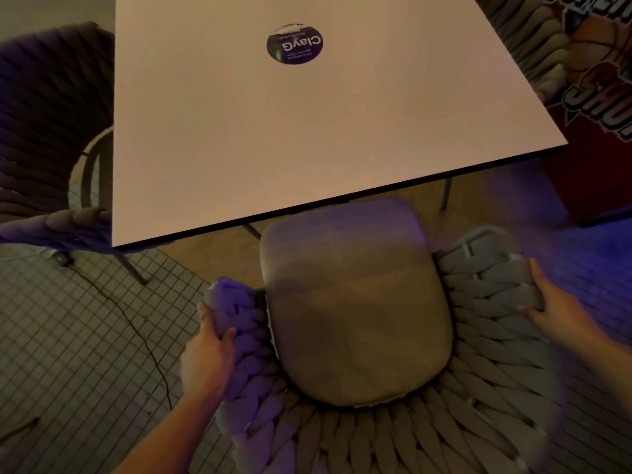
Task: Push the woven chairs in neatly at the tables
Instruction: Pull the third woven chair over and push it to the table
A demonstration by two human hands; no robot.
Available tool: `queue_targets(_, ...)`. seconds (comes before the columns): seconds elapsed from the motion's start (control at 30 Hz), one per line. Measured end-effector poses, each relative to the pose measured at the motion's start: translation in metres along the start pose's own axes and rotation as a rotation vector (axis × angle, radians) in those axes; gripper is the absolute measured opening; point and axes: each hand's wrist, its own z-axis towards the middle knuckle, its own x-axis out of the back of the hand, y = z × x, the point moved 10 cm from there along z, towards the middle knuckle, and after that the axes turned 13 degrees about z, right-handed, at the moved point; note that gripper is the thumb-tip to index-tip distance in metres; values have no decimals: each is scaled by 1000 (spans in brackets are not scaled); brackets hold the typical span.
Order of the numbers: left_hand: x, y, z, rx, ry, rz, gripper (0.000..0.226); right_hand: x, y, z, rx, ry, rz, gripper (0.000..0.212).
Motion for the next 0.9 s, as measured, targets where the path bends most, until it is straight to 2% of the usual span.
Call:
queue_targets(0.63, 1, 7, -2, 22, -13, 4, 78, 2, 1, 11, 6, -27, 12, 102)
queue_targets(0.9, 3, 8, -2, -1, -6, -1, 78, 1, 0, 8, -5, 11, -17, 90)
